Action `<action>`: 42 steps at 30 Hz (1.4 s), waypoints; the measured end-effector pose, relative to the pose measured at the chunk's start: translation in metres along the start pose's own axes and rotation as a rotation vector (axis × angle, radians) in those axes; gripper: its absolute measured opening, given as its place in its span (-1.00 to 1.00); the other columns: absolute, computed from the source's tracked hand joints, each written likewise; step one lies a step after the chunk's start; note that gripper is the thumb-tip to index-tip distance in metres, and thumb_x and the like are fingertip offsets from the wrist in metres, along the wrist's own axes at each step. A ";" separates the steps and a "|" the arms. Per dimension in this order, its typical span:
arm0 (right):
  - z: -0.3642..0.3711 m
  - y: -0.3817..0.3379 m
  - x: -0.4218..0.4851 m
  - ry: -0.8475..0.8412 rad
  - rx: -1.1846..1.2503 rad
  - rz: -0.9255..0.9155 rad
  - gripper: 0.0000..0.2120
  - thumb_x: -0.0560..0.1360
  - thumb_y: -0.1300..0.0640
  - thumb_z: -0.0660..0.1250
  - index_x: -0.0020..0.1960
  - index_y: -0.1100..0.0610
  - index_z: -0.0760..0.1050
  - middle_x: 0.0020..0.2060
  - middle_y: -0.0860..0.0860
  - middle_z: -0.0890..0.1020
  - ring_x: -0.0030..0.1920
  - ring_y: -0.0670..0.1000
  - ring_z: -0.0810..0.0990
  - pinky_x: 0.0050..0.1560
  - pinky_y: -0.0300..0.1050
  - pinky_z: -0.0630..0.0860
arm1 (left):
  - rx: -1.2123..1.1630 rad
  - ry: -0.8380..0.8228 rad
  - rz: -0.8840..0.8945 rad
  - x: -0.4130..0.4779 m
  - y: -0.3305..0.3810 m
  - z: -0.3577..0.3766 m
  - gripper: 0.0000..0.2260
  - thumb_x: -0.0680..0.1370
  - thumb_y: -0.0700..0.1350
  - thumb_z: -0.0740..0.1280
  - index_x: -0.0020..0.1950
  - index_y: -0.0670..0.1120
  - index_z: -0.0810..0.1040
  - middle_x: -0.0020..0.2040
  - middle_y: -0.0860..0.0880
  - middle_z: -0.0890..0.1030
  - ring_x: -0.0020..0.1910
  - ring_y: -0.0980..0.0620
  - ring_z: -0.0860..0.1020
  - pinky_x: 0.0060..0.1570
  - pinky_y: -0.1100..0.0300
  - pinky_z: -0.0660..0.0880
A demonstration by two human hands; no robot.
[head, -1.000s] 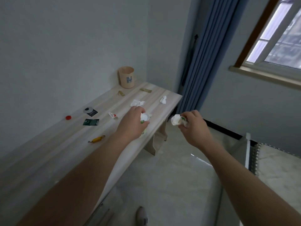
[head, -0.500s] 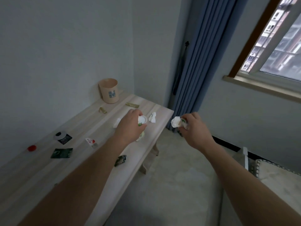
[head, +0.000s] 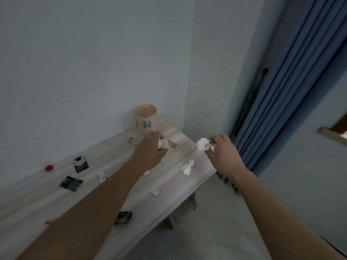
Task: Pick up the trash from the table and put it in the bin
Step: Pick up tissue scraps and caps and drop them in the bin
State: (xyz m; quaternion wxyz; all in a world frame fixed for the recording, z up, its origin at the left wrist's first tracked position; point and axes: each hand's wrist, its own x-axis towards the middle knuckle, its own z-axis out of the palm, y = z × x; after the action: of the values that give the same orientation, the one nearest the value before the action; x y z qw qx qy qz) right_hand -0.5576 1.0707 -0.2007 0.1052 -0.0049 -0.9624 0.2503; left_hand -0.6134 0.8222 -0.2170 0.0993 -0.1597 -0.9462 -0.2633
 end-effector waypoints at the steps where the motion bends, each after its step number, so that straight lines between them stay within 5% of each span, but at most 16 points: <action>1: -0.002 0.004 0.013 -0.017 0.004 -0.025 -0.70 0.52 0.08 0.34 0.22 0.13 0.47 0.09 0.06 0.46 -0.03 0.10 0.54 0.00 -0.05 0.49 | 0.013 0.001 -0.021 0.006 0.002 0.001 -0.70 0.48 -0.01 0.42 0.14 -0.07 0.46 0.06 -0.06 0.50 -0.03 -0.06 0.49 -0.07 0.08 0.43; 10: 0.019 0.011 0.108 -0.151 0.080 -0.121 -0.71 0.52 0.13 0.36 0.22 0.16 0.47 0.12 0.07 0.46 -0.07 0.02 0.49 -0.01 -0.19 0.37 | 0.023 0.072 -0.174 0.059 -0.021 0.011 -0.68 0.46 0.01 0.43 0.14 -0.03 0.46 0.06 -0.04 0.52 -0.02 -0.05 0.51 -0.04 0.01 0.49; 28: 0.089 0.010 0.274 -0.244 -0.021 -0.098 -0.71 0.47 0.17 0.39 0.17 0.19 0.51 0.09 0.13 0.47 -0.04 0.18 0.57 0.03 -0.06 0.45 | -0.030 0.021 -0.241 0.227 -0.144 0.047 -0.70 0.46 -0.02 0.42 0.13 -0.02 0.44 0.10 -0.04 0.49 -0.06 -0.05 0.51 -0.10 0.08 0.45; 34: 0.115 0.026 0.344 -0.295 0.024 -0.151 -0.72 0.46 0.18 0.40 0.15 0.21 0.52 0.07 0.14 0.48 -0.03 0.17 0.56 -0.09 -0.22 0.30 | -0.018 0.052 -0.291 0.286 -0.158 0.062 -0.62 0.46 -0.06 0.43 0.24 -0.05 0.44 0.08 0.02 0.44 -0.04 0.08 0.40 -0.03 0.20 0.33; 42: 0.150 0.067 0.430 -0.349 0.016 -0.165 -0.72 0.48 0.14 0.36 0.17 0.17 0.50 0.10 0.10 0.47 0.01 0.17 0.54 -0.10 -0.18 0.28 | 0.076 0.051 -0.452 0.346 -0.182 0.094 -0.70 0.46 -0.06 0.43 0.14 -0.09 0.47 0.05 -0.07 0.46 0.02 -0.07 0.47 -0.05 0.08 0.42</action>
State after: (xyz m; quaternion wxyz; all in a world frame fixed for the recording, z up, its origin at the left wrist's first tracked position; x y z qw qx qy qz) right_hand -1.0118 1.0839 -0.2743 -0.0429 0.1181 -0.9611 0.2458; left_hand -1.0090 0.8109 -0.2876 0.0678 0.0670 -0.9643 -0.2469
